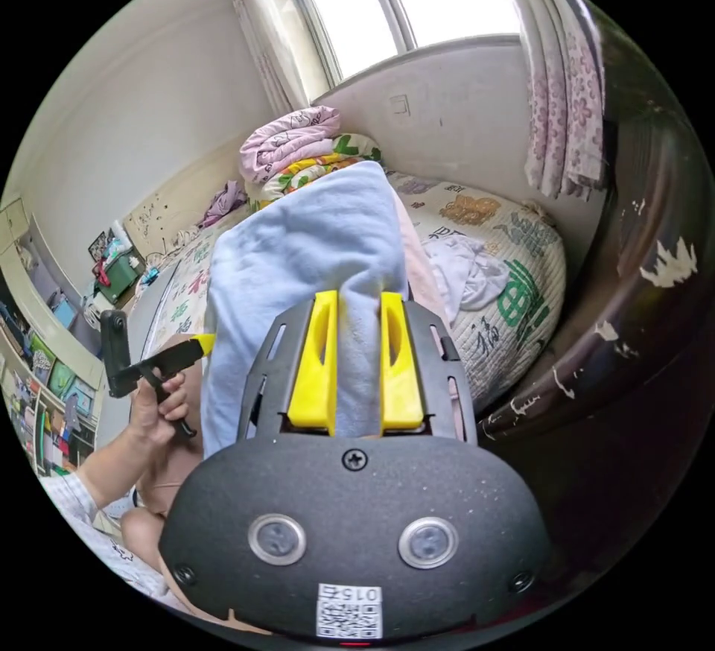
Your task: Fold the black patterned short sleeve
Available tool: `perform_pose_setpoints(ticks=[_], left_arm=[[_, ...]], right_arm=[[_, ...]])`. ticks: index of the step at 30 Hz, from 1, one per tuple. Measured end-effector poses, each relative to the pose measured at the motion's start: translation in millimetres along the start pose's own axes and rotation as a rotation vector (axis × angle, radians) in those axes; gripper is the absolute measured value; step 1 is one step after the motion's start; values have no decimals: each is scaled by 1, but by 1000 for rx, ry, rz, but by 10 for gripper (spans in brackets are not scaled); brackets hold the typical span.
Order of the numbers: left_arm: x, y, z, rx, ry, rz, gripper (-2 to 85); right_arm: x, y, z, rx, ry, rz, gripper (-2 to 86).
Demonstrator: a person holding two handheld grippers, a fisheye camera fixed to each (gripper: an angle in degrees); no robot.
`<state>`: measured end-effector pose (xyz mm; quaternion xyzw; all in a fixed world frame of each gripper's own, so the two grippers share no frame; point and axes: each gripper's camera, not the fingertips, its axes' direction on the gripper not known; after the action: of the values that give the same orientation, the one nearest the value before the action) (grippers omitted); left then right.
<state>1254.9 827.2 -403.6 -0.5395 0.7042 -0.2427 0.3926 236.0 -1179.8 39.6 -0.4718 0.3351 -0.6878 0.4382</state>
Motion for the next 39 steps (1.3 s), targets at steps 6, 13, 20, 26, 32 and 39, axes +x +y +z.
perform_pose_setpoints(ticks=[6, 13, 20, 26, 32, 39], left_arm=[[-3, -7, -8, -15, 53, -20, 64], [39, -11, -94, 112, 185, 59, 54], [39, 37, -260, 265, 286, 74, 53], [-28, 144, -319, 224, 181, -135, 55], [-135, 245, -283, 116, 180, -538, 19], [-86, 222, -303, 82, -53, -339, -5]], right_arm=[[-60, 20, -39, 99, 52, -59, 52], [-177, 43, -126, 193, -53, -212, 50], [-270, 65, -191, 167, -404, -218, 33], [-361, 130, -71, -116, -447, -269, 32], [-391, 232, 104, -345, -232, -283, 58], [-343, 232, 79, -232, -306, -332, 48]])
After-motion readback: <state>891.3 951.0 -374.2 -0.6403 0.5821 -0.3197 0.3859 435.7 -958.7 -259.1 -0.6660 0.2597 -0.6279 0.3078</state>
